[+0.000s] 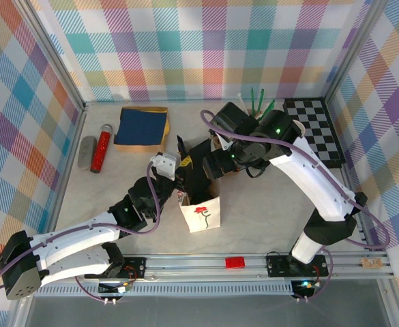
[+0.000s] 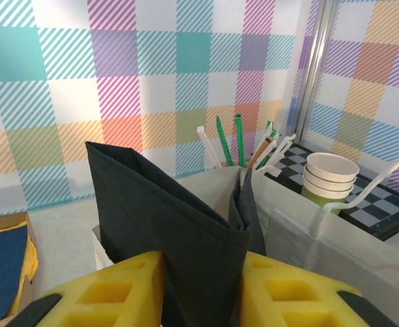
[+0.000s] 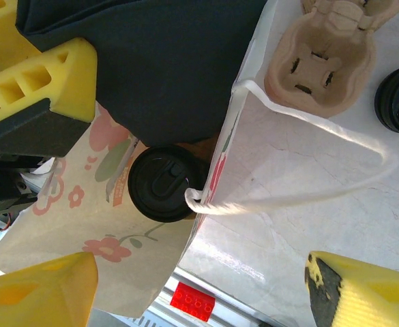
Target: Pack the takeout coffee
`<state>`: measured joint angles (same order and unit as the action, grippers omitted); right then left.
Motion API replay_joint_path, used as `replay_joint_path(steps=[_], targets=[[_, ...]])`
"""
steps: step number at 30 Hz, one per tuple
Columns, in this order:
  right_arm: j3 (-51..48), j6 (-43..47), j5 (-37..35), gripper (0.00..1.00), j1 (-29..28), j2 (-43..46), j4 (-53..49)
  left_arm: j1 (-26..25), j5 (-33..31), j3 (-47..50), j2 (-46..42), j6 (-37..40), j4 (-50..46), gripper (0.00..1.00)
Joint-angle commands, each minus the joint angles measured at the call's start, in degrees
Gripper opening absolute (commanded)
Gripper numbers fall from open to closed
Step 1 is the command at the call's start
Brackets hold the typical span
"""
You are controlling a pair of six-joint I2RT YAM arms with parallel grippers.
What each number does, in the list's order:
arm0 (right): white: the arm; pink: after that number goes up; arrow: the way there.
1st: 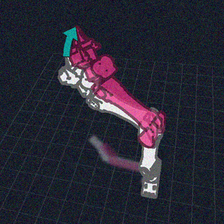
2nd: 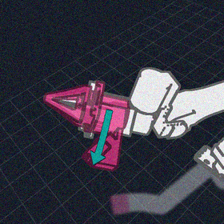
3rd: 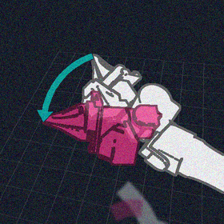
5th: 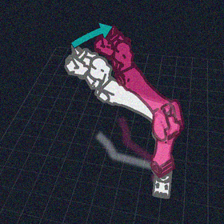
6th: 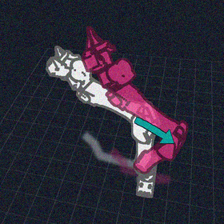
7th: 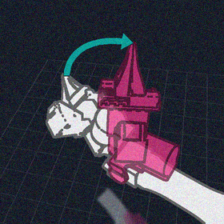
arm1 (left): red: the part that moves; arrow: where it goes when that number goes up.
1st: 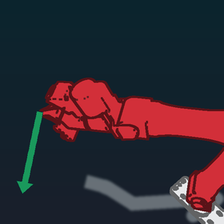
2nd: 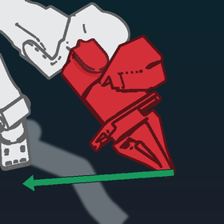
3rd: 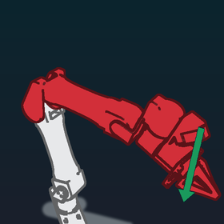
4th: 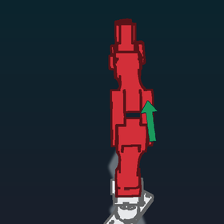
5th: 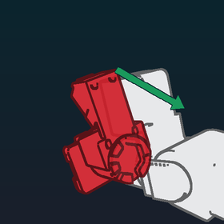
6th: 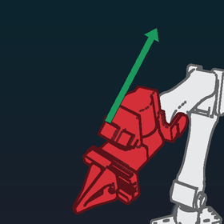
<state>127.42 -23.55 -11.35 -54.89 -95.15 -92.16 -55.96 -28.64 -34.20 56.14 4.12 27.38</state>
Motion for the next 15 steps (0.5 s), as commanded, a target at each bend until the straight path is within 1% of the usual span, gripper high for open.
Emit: replay_joint_path(steps=[1, 5, 10, 15], targets=[[1.6, -0.8, 0.2, 0.80, -0.5, 0.8, -1.5, -0.6, -0.7, 0.2, 0.0, 0.2, 0.4, 0.31], [1.5, -0.7, 0.2, 0.80, -0.6, 0.8, -1.4, -0.6, -0.5, 0.0, -0.3, 0.2, 0.2, 0.32], [1.5, -0.6, 0.3, 0.80, -0.6, 0.7, -1.5, -0.7, 0.2, -0.7, -1.0, 0.1, -0.8, 0.38], [0.7, -0.5, 0.5, 0.80, -0.7, 1.0, -0.8, -0.7, 0.3, -1.6, -1.5, 0.2, -2.3, 0.42]])
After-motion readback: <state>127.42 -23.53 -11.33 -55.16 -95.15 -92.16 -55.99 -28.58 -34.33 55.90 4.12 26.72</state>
